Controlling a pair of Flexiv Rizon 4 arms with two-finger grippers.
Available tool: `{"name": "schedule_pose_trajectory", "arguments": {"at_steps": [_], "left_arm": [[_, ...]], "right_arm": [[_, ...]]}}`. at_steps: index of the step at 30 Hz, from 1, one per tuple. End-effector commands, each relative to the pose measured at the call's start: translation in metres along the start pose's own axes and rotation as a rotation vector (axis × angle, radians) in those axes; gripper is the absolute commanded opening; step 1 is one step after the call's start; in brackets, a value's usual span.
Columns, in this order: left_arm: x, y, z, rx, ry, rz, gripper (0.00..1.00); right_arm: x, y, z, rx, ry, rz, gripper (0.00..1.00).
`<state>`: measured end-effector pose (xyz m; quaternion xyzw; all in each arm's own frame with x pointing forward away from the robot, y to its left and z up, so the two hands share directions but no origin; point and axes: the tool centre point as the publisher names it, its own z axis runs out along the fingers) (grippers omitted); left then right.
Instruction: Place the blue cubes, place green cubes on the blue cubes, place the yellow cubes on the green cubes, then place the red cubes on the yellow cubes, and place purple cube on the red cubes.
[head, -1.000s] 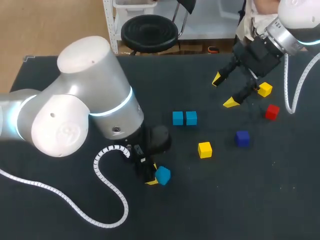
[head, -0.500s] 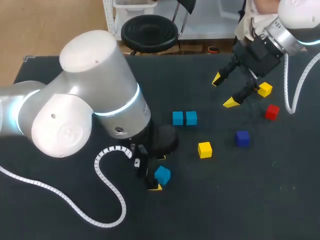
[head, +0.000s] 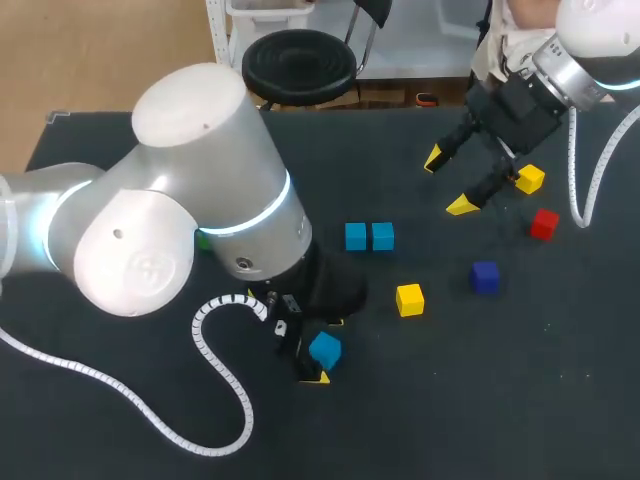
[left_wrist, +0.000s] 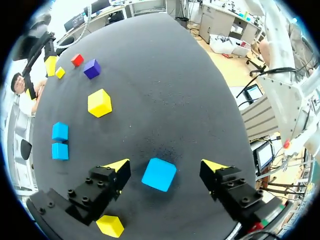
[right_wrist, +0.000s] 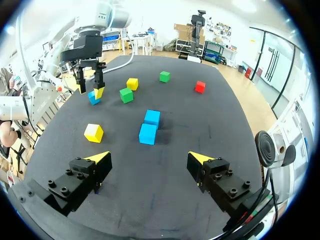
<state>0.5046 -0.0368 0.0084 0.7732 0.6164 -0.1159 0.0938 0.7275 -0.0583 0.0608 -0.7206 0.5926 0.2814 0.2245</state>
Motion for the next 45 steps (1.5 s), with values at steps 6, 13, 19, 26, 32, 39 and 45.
{"name": "schedule_pose_trajectory", "arguments": {"at_steps": [6,13,19,26,32,39,45], "left_arm": [[0.002,0.004,0.0,0.001,0.009,-0.003,0.65],[0.004,0.003,0.0,0.0,0.015,-0.006,0.47],[0.005,-0.002,-0.005,-0.014,0.017,-0.044,0.25],[0.008,-0.007,-0.005,-0.02,0.03,-0.1,0.06],[0.012,-0.007,0.0,-0.016,0.062,-0.144,0.35],[0.014,-0.006,-0.003,-0.017,0.053,-0.14,1.0],[0.02,-0.004,-0.005,-0.025,0.049,-0.119,1.0]], "right_arm": [[0.0,0.0,0.0,0.001,-0.001,-0.001,1.0],[0.0,0.0,0.0,0.001,-0.001,-0.001,1.0],[0.0,0.0,0.0,0.001,-0.001,-0.001,1.0],[0.0,0.0,0.0,0.001,-0.001,-0.001,1.0],[0.0,0.0,0.0,0.001,-0.001,-0.001,1.0],[0.0,0.0,0.0,0.001,-0.001,-0.001,1.0],[0.0,0.0,0.0,0.001,-0.001,-0.001,1.0]]}}
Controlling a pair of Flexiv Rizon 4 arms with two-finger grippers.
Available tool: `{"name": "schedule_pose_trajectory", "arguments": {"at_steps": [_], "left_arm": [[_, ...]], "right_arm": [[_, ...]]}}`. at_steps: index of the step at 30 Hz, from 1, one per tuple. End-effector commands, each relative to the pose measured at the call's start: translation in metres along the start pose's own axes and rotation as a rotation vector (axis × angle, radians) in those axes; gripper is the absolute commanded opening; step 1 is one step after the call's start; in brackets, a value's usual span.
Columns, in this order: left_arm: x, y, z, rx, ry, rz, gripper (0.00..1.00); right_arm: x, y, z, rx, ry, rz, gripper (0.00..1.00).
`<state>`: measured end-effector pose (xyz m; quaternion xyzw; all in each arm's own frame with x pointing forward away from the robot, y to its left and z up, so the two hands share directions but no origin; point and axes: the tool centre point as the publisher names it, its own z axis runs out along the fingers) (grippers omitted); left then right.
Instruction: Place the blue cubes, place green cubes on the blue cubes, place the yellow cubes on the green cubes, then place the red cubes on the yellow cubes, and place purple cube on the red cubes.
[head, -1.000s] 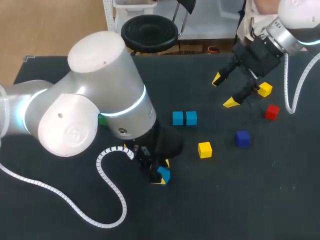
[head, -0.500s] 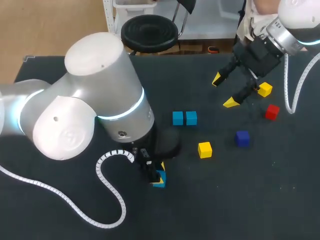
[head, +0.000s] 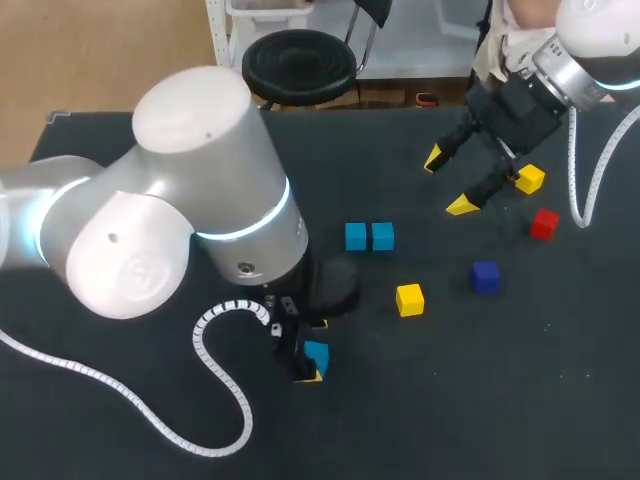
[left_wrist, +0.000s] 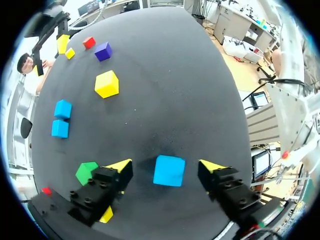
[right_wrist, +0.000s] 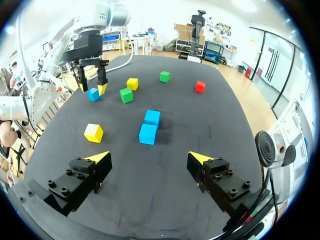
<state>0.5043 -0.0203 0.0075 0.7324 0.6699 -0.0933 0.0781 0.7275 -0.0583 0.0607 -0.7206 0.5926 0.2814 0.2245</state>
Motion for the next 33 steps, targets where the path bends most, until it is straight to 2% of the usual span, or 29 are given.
{"name": "schedule_pose_trajectory", "arguments": {"at_steps": [1,15,16,18,19,24,31,33], "left_arm": [[0.005,0.001,-0.001,0.0,-0.006,0.017,1.0],[0.011,0.009,0.005,0.006,0.014,0.034,1.0],[0.011,0.01,0.005,0.005,0.016,0.034,0.96],[0.013,0.011,0.006,0.004,0.019,0.034,0.73],[0.014,0.011,0.006,0.004,0.02,0.033,0.67],[0.017,0.012,0.007,0.005,0.028,0.024,0.58],[0.017,0.011,0.007,0.008,0.026,0.025,0.56],[0.016,0.01,0.006,0.008,0.024,0.029,0.59]], "right_arm": [[0.0,0.0,0.0,0.001,-0.001,-0.001,1.0],[0.0,0.0,0.0,0.001,-0.001,-0.001,1.0],[0.0,0.0,0.0,0.001,-0.001,-0.001,1.0],[0.0,0.0,0.0,0.001,-0.001,-0.001,1.0],[0.0,0.0,0.0,0.001,-0.001,-0.001,1.0],[0.0,0.0,0.0,0.001,-0.001,-0.001,1.0],[0.0,0.0,0.0,0.001,-0.001,-0.001,1.0],[0.0,0.0,0.0,0.001,-0.001,-0.001,1.0]]}}
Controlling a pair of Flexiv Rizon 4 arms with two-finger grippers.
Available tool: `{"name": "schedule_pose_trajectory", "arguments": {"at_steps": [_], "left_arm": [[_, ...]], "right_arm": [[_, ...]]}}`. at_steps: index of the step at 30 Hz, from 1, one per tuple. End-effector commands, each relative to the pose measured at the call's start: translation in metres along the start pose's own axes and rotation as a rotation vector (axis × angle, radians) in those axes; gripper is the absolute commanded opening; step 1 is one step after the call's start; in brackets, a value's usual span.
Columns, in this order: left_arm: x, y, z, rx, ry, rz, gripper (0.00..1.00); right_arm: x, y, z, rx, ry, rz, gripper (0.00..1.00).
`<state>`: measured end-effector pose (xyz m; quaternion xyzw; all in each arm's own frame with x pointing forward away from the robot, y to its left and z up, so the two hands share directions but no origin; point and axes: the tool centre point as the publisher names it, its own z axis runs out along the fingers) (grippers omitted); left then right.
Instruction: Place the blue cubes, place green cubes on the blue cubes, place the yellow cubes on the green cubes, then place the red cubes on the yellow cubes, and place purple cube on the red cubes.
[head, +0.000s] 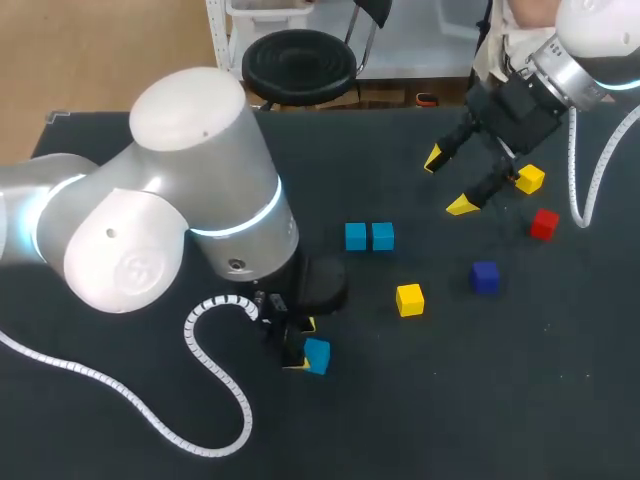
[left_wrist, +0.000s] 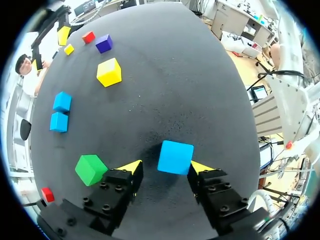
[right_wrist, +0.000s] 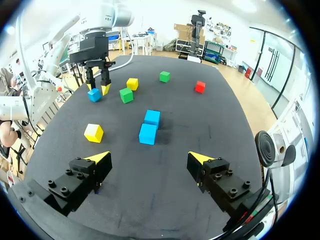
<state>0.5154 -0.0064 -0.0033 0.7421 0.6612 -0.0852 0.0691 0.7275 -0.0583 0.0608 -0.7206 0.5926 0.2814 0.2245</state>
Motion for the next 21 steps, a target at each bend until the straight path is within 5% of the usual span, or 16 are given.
{"name": "schedule_pose_trajectory", "arguments": {"at_steps": [1,5,9,12,21], "left_arm": [[-0.0012,-0.0003,-0.0014,0.001,-0.001,0.006,0.59],[-0.002,-0.0019,-0.0039,-0.005,-0.006,0.014,0.56],[-0.003,-0.0033,-0.0048,-0.01,-0.006,0.022,0.31],[-0.0029,-0.0039,-0.0037,-0.011,-0.004,0.023,0.0],[-0.0049,-0.0061,-0.0077,-0.018,0.026,-0.006,0.0]], "right_arm": [[0.0001,0.0,0.0,0.001,-0.001,-0.001,1.0],[0.0001,0.0,0.0,0.001,-0.001,-0.001,1.0],[0.0001,0.0,0.0,0.001,-0.001,-0.001,1.0],[0.0001,0.0,0.0,0.001,-0.001,-0.001,1.0],[0.0001,0.0,0.0,0.001,-0.001,-0.001,1.0]]}}
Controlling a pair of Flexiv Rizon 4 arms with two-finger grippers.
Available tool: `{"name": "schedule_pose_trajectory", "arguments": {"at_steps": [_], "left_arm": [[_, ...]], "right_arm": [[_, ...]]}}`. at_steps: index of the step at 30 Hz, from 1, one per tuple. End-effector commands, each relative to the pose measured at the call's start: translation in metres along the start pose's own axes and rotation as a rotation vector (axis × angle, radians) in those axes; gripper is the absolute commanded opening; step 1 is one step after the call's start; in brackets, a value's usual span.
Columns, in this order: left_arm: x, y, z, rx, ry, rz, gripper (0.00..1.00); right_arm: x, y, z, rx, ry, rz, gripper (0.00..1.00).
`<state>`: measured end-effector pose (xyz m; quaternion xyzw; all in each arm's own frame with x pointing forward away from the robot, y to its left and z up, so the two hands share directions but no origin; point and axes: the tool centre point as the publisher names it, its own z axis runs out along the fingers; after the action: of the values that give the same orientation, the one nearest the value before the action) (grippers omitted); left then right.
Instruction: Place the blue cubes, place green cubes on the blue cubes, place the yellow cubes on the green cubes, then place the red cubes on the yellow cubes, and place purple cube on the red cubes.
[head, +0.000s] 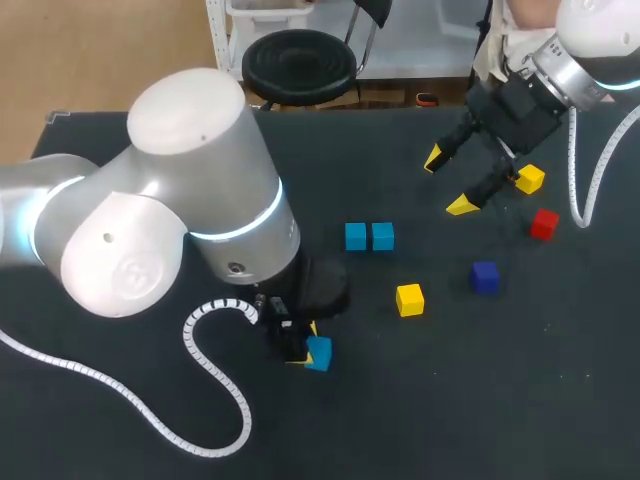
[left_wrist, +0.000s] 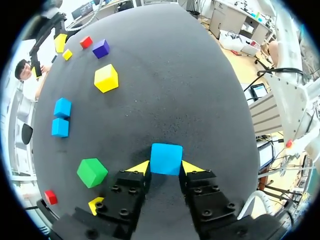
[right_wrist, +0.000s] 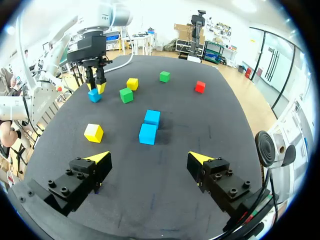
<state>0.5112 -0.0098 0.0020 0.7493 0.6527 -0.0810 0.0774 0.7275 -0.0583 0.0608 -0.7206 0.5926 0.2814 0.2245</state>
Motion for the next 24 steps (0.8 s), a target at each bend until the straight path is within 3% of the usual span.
{"name": "schedule_pose_trajectory", "arguments": {"at_steps": [1,6,11,14,19,24], "left_arm": [[0.0,-0.002,-0.005,0.001,0.037,-0.052,0.0],[0.006,0.008,-0.017,-0.017,0.044,-0.138,0.0],[0.005,0.017,-0.027,-0.023,0.029,-0.152,0.0],[0.001,0.022,-0.032,-0.022,0.034,-0.136,0.0],[-0.007,0.037,-0.041,-0.003,-0.029,-0.054,0.0],[-0.012,0.038,-0.045,-0.024,-0.021,-0.009,0.0]], "right_arm": [[0.0,0.0,0.0,0.001,-0.001,-0.001,1.0],[0.0,0.0,0.0,0.001,-0.001,-0.001,1.0],[0.0,0.0,0.0,0.001,-0.001,-0.001,1.0],[0.0,0.0,0.0,0.001,-0.001,-0.001,1.0],[0.0,0.0,0.0,0.001,-0.001,-0.001,1.0],[0.0,0.0,0.0,0.001,-0.001,-0.001,1.0]]}}
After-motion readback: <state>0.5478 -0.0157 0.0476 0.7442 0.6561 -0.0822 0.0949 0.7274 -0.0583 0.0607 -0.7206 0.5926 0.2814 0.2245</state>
